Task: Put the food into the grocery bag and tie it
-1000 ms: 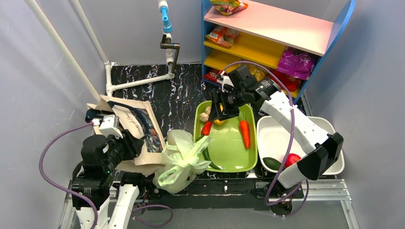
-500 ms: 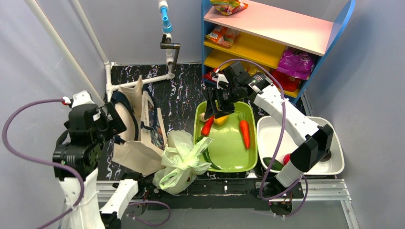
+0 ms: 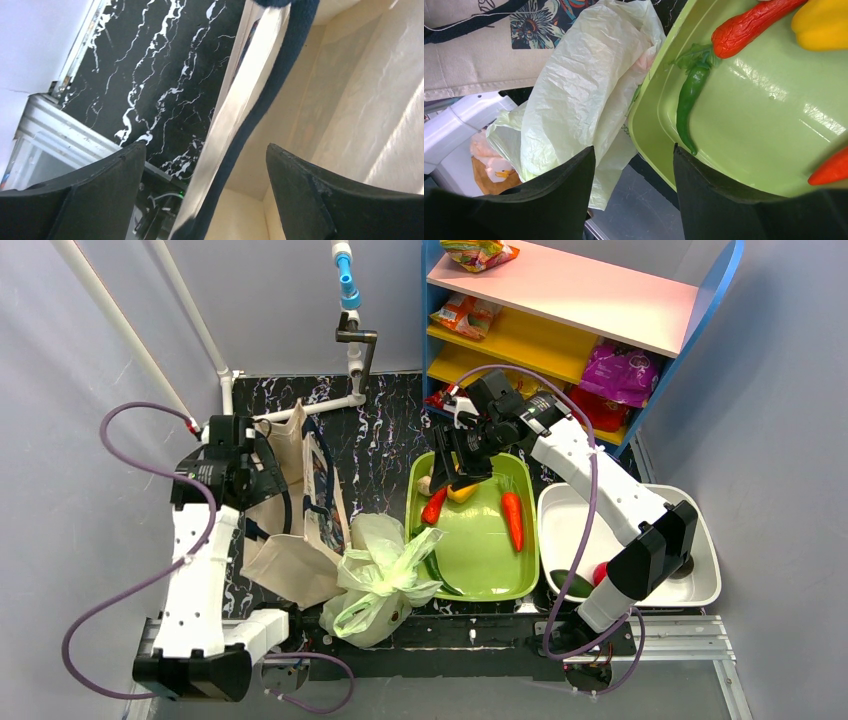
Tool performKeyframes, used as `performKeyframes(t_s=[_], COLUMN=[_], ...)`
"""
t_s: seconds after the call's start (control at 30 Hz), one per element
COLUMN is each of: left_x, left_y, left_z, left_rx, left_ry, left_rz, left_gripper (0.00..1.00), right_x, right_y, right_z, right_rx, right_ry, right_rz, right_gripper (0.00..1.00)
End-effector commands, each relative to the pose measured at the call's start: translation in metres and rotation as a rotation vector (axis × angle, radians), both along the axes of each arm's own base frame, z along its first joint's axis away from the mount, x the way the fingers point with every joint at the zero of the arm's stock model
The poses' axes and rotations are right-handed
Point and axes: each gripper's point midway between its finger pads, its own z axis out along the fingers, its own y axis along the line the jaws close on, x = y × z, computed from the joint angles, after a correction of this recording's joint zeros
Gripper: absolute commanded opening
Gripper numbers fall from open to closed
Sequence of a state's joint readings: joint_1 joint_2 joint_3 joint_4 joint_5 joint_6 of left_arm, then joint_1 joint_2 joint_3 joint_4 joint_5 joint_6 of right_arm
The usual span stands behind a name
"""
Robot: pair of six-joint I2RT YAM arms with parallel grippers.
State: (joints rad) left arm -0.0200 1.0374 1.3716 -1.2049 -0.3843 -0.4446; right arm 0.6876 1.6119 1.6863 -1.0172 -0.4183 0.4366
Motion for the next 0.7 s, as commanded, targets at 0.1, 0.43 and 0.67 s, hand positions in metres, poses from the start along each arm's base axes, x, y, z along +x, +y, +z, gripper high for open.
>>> performKeyframes(t_s=[0.1,0.43,0.67], left_x=[0.042,0.098,0.069], left_y=[0.002,-0.022,-0.058], left_z=[-0.039,0.005,0.080], left_rx=[-0.060,-0.154,-0.145], left_ry=[-0.016,-0.312,-0.657], left_rz=[0.057,-0.099,-0.409], left_gripper=[0.76,0.00,0.00], right_x=[-0.004,-0.005,0.000], right_y=[-0.007,-0.012,-0.007], right_z=[0.007,0.005,0.004], right_rx=[0.002,-0.008,-0.003], right_ry=[-0.033,-0.052,-0.053], right_rz=[0.025,0.035,0.036], right_gripper=[0.65,0.65,0.65])
